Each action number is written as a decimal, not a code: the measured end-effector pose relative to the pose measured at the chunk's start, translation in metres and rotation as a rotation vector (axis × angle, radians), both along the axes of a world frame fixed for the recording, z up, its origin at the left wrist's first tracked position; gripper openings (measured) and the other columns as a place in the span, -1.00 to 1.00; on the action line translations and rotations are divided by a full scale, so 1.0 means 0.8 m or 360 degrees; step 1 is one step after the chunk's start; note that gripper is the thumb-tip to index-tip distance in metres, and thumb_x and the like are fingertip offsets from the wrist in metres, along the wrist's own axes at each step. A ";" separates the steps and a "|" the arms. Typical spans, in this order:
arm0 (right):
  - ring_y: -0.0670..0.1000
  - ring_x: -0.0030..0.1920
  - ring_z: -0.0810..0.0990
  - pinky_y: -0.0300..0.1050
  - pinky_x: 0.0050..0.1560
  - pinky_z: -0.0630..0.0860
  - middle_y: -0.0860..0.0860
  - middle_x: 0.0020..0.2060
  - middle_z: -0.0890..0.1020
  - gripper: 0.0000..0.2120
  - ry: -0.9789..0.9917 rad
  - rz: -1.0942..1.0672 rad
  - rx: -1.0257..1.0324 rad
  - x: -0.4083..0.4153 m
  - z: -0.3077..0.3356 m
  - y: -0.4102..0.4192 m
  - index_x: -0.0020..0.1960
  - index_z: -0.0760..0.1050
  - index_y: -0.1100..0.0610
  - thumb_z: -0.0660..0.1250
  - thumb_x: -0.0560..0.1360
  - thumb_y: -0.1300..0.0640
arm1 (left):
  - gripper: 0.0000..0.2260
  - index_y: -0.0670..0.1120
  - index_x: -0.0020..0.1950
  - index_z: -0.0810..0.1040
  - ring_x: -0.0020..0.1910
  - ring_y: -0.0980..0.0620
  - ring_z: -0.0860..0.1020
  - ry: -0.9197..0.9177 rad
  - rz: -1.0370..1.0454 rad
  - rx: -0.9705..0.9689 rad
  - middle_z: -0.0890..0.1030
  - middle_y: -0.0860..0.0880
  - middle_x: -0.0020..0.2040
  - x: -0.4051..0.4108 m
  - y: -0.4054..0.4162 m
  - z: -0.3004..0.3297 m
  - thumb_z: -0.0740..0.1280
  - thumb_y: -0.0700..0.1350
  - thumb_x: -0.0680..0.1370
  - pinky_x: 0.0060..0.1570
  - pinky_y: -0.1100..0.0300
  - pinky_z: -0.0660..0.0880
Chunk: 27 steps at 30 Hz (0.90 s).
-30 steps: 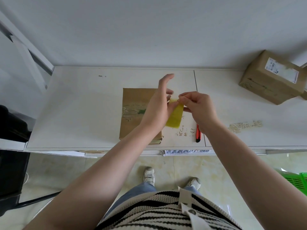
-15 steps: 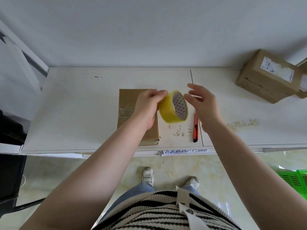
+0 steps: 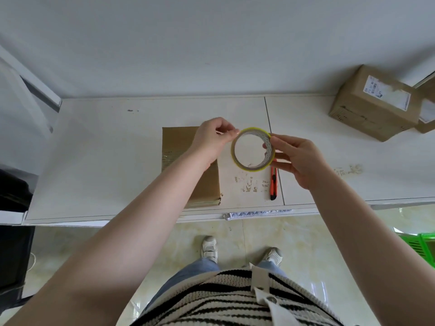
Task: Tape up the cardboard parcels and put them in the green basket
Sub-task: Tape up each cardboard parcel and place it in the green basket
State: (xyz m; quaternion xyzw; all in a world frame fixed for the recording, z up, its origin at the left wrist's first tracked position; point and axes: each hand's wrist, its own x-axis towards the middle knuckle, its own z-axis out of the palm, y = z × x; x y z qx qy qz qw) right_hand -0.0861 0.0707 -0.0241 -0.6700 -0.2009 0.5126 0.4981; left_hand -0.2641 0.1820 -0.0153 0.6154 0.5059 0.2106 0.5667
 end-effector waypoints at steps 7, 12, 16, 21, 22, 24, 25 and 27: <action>0.04 -0.24 0.71 -0.08 -0.22 0.67 0.07 -0.23 0.73 -0.89 -0.0133 -0.0092 -0.0245 0.007 -0.033 -0.001 -0.04 0.63 0.16 0.37 0.55 0.13 | -0.84 -0.11 0.07 0.65 -0.07 0.12 0.56 0.0392 -0.0363 0.0466 0.65 0.05 -0.04 0.014 -0.010 -0.023 0.29 -0.24 0.60 -0.06 0.35 0.37; 0.09 -0.29 0.63 -0.06 -0.30 0.65 0.12 -0.27 0.63 -0.80 -0.0381 -0.0040 -0.0524 0.002 -0.085 0.003 0.03 0.59 0.30 0.33 0.58 0.15 | -0.72 -0.13 0.25 0.60 0.15 0.00 0.53 0.0538 -0.0328 0.0743 0.58 -0.08 0.21 -0.021 -0.013 -0.023 0.23 -0.30 0.60 0.13 0.34 0.33; 0.09 -0.18 0.47 -0.03 -0.10 0.51 0.15 -0.20 0.52 -0.76 -0.0923 0.0142 -0.0654 -0.003 -0.102 0.006 0.11 0.56 0.37 0.22 0.58 0.24 | -0.73 -0.12 0.30 0.54 0.23 -0.05 0.50 0.0629 0.0187 0.0843 0.50 -0.10 0.26 -0.086 -0.008 -0.036 0.28 -0.20 0.61 0.26 0.18 0.40; 0.07 0.17 0.56 -0.20 0.05 0.42 0.05 0.15 0.63 -0.68 -0.1275 0.0138 -0.0202 -0.062 -0.045 0.029 0.28 0.55 0.12 0.17 0.59 0.22 | -0.35 -0.20 0.53 0.21 0.42 -0.17 0.35 0.0942 0.0394 0.0289 0.32 -0.18 0.47 -0.134 -0.003 -0.064 0.28 0.16 0.59 0.34 0.03 0.33; 0.03 0.12 0.59 -0.24 -0.02 0.40 0.01 0.11 0.65 -0.70 -0.1231 0.0171 -0.0110 -0.081 -0.034 0.035 0.26 0.56 0.11 0.18 0.60 0.21 | -0.27 -0.19 0.55 0.16 0.43 -0.18 0.35 0.0939 0.0353 0.0104 0.31 -0.18 0.49 -0.133 -0.003 -0.068 0.28 0.23 0.56 0.33 0.00 0.35; 0.04 0.06 0.59 -0.24 -0.07 0.37 0.01 0.08 0.64 -0.69 -0.1146 0.0333 -0.0110 -0.117 -0.021 0.042 0.30 0.53 0.14 0.17 0.60 0.18 | -0.27 -0.16 0.52 0.21 0.37 -0.16 0.43 0.0810 0.0307 -0.0108 0.41 -0.14 0.44 -0.128 -0.006 -0.078 0.28 0.27 0.53 0.22 0.04 0.44; 0.07 0.03 0.57 -0.21 -0.10 0.37 0.03 0.04 0.63 -0.68 -0.1110 0.0416 -0.0159 -0.131 -0.019 0.043 0.31 0.52 0.18 0.16 0.61 0.18 | -0.33 -0.15 0.47 0.28 0.31 -0.15 0.49 0.0735 0.0320 -0.0124 0.48 -0.11 0.38 -0.124 -0.008 -0.084 0.30 0.26 0.53 0.10 0.09 0.46; 0.16 -0.02 0.54 -0.09 -0.11 0.42 0.13 -0.04 0.61 -0.70 -0.0982 0.0454 -0.0227 -0.152 -0.019 0.042 0.25 0.51 0.26 0.14 0.60 0.21 | -0.44 -0.13 0.36 0.36 0.17 -0.13 0.55 0.0674 0.0366 -0.0084 0.56 -0.07 0.23 -0.121 -0.010 -0.092 0.32 0.23 0.54 -0.08 0.14 0.40</action>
